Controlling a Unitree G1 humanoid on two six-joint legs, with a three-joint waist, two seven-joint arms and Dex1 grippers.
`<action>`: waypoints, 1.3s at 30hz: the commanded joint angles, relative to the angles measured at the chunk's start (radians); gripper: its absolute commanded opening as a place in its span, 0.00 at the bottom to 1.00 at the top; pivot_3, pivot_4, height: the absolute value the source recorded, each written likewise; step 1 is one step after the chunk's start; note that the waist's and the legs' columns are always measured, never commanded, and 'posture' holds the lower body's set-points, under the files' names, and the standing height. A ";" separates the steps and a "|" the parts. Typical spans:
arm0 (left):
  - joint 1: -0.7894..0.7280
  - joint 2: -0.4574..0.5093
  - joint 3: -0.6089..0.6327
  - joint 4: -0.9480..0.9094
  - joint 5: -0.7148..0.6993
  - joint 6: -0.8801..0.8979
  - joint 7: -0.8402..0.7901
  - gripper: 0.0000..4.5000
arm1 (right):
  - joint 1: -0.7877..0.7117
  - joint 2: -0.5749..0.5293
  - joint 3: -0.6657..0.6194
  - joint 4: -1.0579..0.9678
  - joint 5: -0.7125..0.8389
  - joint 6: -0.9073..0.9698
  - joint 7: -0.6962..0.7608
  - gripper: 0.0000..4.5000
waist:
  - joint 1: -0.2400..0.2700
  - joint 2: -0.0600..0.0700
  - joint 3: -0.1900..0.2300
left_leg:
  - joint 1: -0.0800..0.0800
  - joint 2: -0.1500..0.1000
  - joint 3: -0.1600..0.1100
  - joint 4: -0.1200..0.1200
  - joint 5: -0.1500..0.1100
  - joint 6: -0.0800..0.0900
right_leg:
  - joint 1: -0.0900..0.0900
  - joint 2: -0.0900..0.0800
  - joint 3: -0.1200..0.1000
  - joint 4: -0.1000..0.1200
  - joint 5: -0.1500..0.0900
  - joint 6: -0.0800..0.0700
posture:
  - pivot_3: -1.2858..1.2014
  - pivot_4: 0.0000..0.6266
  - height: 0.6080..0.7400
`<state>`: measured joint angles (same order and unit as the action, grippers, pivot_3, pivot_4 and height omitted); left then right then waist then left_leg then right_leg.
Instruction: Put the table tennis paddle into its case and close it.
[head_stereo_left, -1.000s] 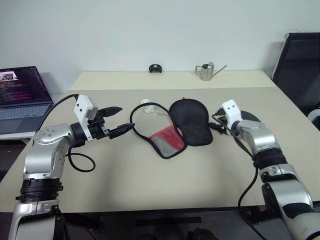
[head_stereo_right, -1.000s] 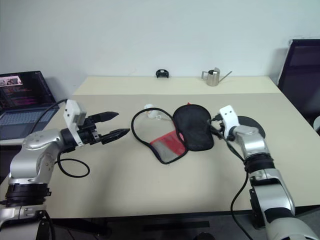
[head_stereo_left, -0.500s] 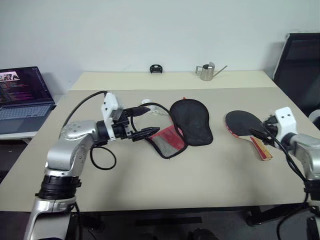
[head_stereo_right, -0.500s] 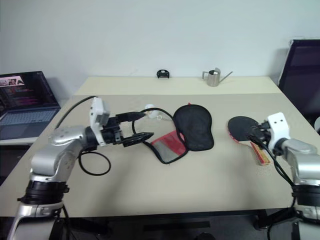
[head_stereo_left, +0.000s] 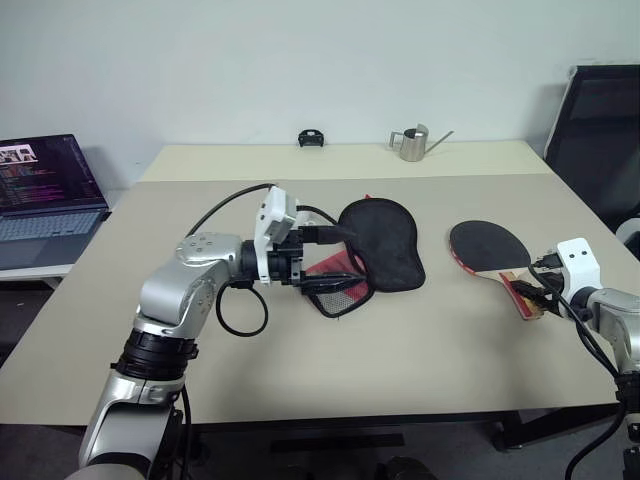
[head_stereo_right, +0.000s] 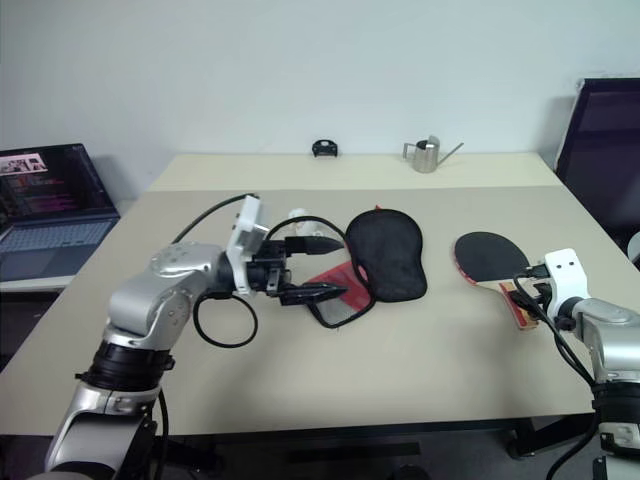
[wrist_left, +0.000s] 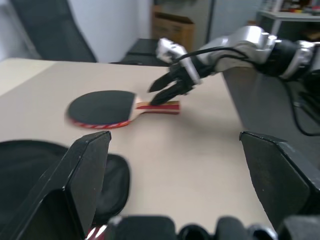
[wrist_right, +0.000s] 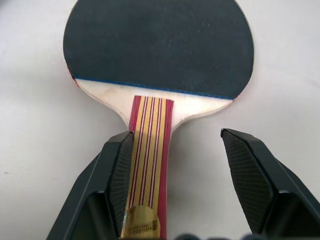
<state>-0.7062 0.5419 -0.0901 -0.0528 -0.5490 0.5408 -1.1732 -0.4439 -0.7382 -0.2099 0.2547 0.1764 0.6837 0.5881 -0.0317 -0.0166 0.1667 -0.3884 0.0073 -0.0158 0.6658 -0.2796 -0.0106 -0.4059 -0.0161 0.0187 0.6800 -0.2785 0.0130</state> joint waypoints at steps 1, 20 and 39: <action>-0.038 -0.009 -0.003 -0.001 -0.002 -0.013 -0.018 1.00 | -0.046 -0.005 0.013 0.054 -0.014 -0.038 -0.002 0.67 | 0.000 0.000 0.000 | 0.000 0.000 0.000 0.000 0.000 0.000 | 0.000 0.000 0.000 0.000 0.000 0.000 | 0.52 0.24 1.00; -0.029 0.001 0.007 -0.001 0.008 -0.020 -0.018 1.00 | -0.054 0.032 0.058 0.104 0.001 0.007 0.006 0.67 | 0.002 0.000 0.000 | 0.002 0.001 -0.001 0.001 0.000 0.000 | 0.002 0.001 0.000 0.000 0.000 0.000 | 0.52 0.24 1.00; -0.028 -0.008 0.006 0.015 0.020 -0.035 -0.012 1.00 | -0.107 0.093 0.032 0.233 -0.002 -0.029 -0.044 0.99 | -0.005 -0.004 -0.002 | 0.008 0.002 0.002 0.001 0.000 0.000 | 0.007 0.002 0.003 0.001 0.000 0.000 | 0.52 0.24 1.00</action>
<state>-0.7269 0.5316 -0.1043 -0.0270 -0.5247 0.5188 -1.1888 -0.5478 -0.6644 -0.1778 0.4603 0.1687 0.6606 0.5451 -0.0365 -0.0204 0.1644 -0.3794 0.0091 -0.0142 0.6669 -0.2795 -0.0106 -0.3983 -0.0137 0.0213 0.6806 -0.2783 0.0130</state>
